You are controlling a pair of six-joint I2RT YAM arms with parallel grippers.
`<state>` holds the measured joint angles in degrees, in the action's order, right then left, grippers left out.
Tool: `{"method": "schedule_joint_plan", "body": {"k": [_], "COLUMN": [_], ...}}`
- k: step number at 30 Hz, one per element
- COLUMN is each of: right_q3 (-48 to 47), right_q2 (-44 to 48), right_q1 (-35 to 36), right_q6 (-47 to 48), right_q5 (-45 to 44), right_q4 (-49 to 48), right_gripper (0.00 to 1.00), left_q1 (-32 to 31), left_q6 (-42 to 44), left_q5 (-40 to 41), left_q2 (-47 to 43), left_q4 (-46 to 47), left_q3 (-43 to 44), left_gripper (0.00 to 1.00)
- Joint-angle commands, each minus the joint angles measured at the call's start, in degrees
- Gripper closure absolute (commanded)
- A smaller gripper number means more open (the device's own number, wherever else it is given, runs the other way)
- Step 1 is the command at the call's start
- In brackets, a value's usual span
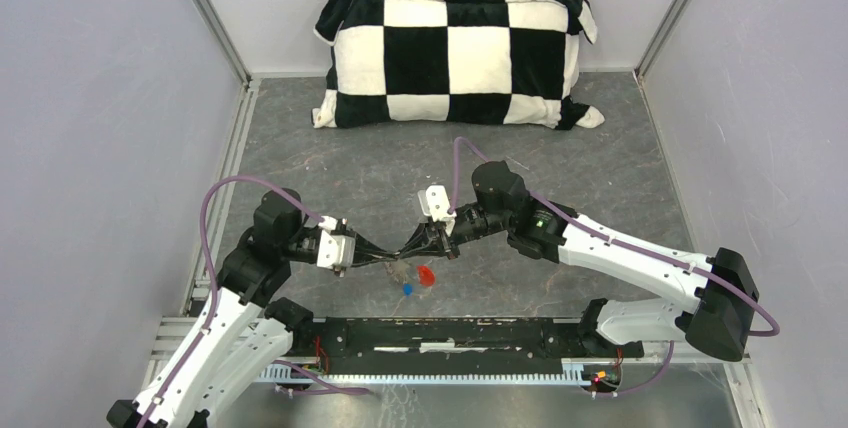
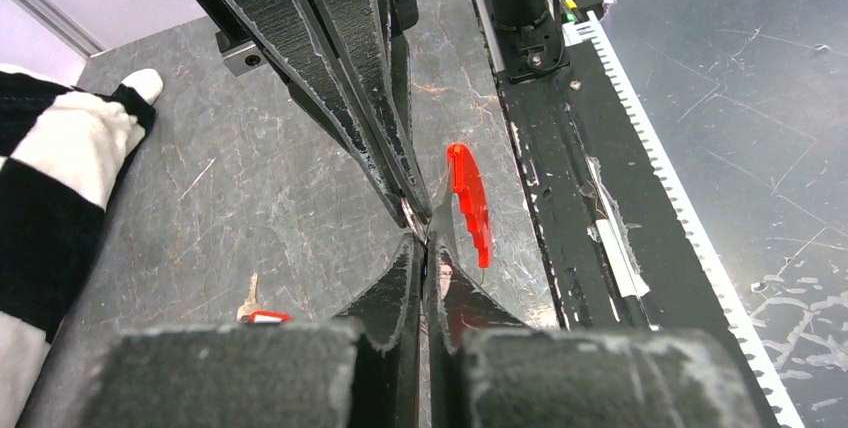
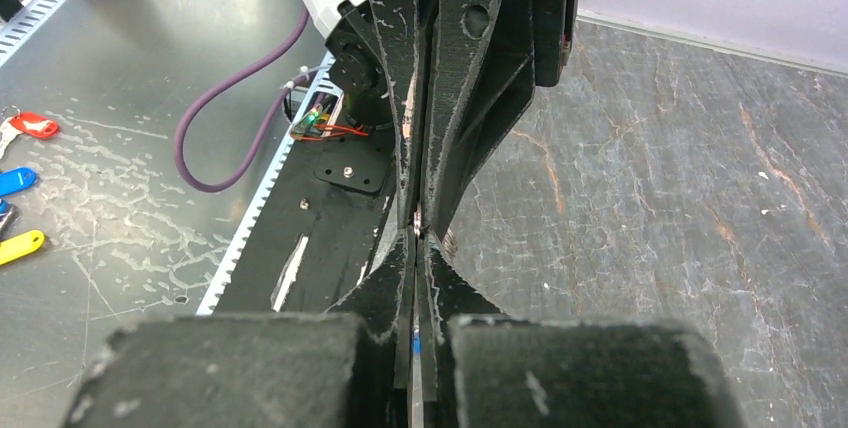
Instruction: Put the keys on the keyring
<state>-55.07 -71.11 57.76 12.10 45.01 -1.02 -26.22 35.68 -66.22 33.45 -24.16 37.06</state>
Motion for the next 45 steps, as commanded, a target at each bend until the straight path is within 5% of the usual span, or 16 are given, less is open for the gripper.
{"method": "schedule_joint_plan", "body": {"k": [1, 4, 8, 16, 21, 24, 26, 34, 38, 40, 45], "right_q3": [-2.9, -2.0, 0.2, 0.8, 3.4, 5.9, 7.5, 14.2, 20.7, 23.0, 18.9], "right_q2": [0.2, 1.2, 2.9, 3.7, 7.2, 9.4, 10.4, 9.9, 8.5, 6.8, -5.6], "right_q1": [0.6, 0.6, 0.6, 0.6, 0.4, -0.1, -0.9, -7.7, -11.3, -12.8, -14.7], "right_q6": [1.3, 1.7, 1.9, 3.2, 3.4, 1.0, -2.8, -14.2, -17.6, -18.2, -15.7], "right_q5": [0.6, -0.8, -2.9, -5.6, -15.0, -22.8, -29.2, -47.8, -50.3, -51.1, -46.4], "right_q4": [-0.9, -1.0, -3.0, -2.2, -3.8, -6.4, -8.1, -10.0, -16.3, -19.7, -19.1], "right_gripper": [0.98, 0.81, 0.74, 0.63, 0.49, 0.34, 0.03, 0.02, 0.02, 0.1, 0.2], "left_q1": [-0.2, -0.1, -0.1, -0.2, -0.1, -0.1, -0.1, -0.1, -0.1, -0.1, -0.1], "left_q6": [2.4, 6.0, 21.9, 37.7, 45.1, 47.2, 46.6, 34.9, 27.1, 23.9, 20.7], "left_q5": [-0.4, 0.6, 2.0, 3.7, 4.7, 4.9, 4.8, 5.2, 6.3, 6.8, 7.7], "left_q2": [0.3, -0.4, -2.1, -2.2, -4.5, -5.9, -6.1, -4.3, -3.4, -3.0, -2.0], "left_q4": [0.5, 0.1, -5.5, -12.4, -14.5, -14.5, -14.5, -14.4, -12.2, -11.2, -11.3], "left_q3": [2.4, 2.1, 2.1, 2.9, 1.6, 0.9, 1.0, 1.0, 0.2, -0.1, -0.6], "left_gripper": [0.98, 0.98, 0.98, 0.98, 0.98, 0.98, 0.98, 0.98, 0.98, 0.98, 0.98]}}
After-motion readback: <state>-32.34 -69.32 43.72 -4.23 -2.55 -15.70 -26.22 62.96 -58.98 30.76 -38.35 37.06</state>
